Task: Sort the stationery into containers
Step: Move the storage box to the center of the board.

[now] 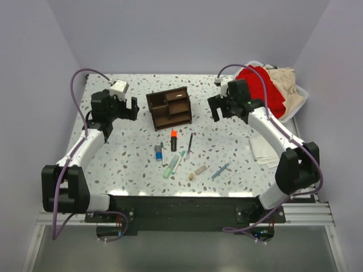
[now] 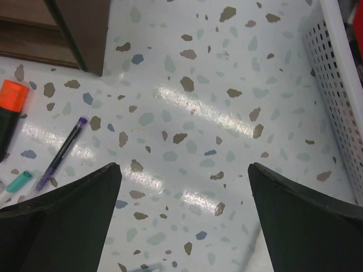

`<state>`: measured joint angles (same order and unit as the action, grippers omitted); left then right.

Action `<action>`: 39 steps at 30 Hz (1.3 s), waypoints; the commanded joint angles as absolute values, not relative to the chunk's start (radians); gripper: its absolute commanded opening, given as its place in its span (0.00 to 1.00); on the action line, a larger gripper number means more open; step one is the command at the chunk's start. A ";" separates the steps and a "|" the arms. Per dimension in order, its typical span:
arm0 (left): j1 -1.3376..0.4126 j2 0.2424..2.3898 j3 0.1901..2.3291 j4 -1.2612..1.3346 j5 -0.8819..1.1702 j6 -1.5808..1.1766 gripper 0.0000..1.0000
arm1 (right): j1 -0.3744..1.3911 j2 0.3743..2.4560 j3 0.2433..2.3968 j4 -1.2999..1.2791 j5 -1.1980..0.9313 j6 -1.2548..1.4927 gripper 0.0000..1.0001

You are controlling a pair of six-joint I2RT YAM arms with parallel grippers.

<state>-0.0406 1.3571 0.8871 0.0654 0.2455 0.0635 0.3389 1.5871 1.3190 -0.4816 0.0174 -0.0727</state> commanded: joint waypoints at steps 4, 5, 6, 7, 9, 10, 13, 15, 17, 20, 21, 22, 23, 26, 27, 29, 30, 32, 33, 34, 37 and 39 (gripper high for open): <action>-0.126 1.462 1.072 0.009 0.351 0.152 0.89 | 0.331 1.722 1.489 -0.460 -0.375 -0.192 0.99; -0.139 1.471 1.081 0.012 0.356 0.155 0.85 | 0.331 1.752 1.512 -0.459 -0.394 -0.174 0.98; -0.144 1.483 1.088 0.017 0.357 0.158 0.76 | 0.337 1.778 1.572 -0.463 -0.403 -0.164 0.99; -0.147 1.491 1.092 0.017 0.356 0.158 0.73 | 0.337 1.804 1.603 -0.471 -0.406 -0.154 0.99; -0.155 1.509 1.092 0.031 0.364 0.152 0.66 | 0.345 1.865 1.655 -0.457 -0.414 -0.126 0.99; -0.156 1.519 1.092 0.037 0.361 0.138 0.65 | 0.350 1.881 1.667 -0.442 -0.411 -0.121 0.98; -0.167 1.554 1.106 0.061 0.354 0.104 0.64 | 0.376 1.924 1.707 -0.427 -0.394 -0.124 0.97; -0.173 1.580 1.117 0.077 0.334 0.083 0.59 | 0.387 1.959 1.730 -0.419 -0.382 -0.109 0.93; -0.173 1.607 1.138 0.086 0.316 0.074 0.49 | 0.390 1.992 1.752 -0.414 -0.388 -0.081 0.89; -0.173 1.640 1.173 0.095 0.311 0.063 0.41 | 0.393 2.009 1.764 -0.403 -0.393 -0.064 0.88; -0.173 1.647 1.189 0.100 0.311 0.060 0.40 | 0.394 2.017 1.766 -0.399 -0.391 -0.061 0.88; -0.173 1.654 1.196 0.101 0.311 0.057 0.39 | 0.394 2.023 1.770 -0.393 -0.387 -0.054 0.88; -0.173 1.670 1.203 0.107 0.311 0.057 0.39 | 0.397 2.028 1.776 -0.391 -0.384 -0.051 0.88; -0.179 1.709 1.235 0.112 0.298 0.060 0.36 | 0.402 2.059 1.799 -0.380 -0.351 -0.041 0.86; -0.181 1.719 1.252 0.113 0.295 0.067 0.35 | 0.409 2.066 1.805 -0.383 -0.333 -0.041 0.83; -0.187 1.747 1.270 0.107 0.293 0.078 0.29 | 0.413 2.089 1.822 -0.380 -0.318 -0.038 0.81; -0.189 1.756 1.284 0.106 0.291 0.089 0.26 | 0.413 2.094 1.828 -0.377 -0.316 -0.038 0.80; -0.189 1.773 1.293 0.103 0.284 0.092 0.17 | 0.414 2.105 1.836 -0.377 -0.307 -0.035 0.72; -0.190 1.778 1.299 0.103 0.282 0.097 0.14 | 0.414 2.108 1.836 -0.377 -0.304 -0.037 0.70; -0.190 1.784 1.302 0.103 0.278 0.098 0.11 | 0.414 2.109 1.838 -0.376 -0.301 -0.035 0.68; -0.190 1.801 1.310 0.109 0.268 0.100 0.00 | 0.414 2.108 1.835 -0.373 -0.299 -0.032 0.56; -0.190 1.818 1.321 0.117 0.268 0.100 0.00 | 0.417 2.106 1.830 -0.373 -0.288 -0.029 0.48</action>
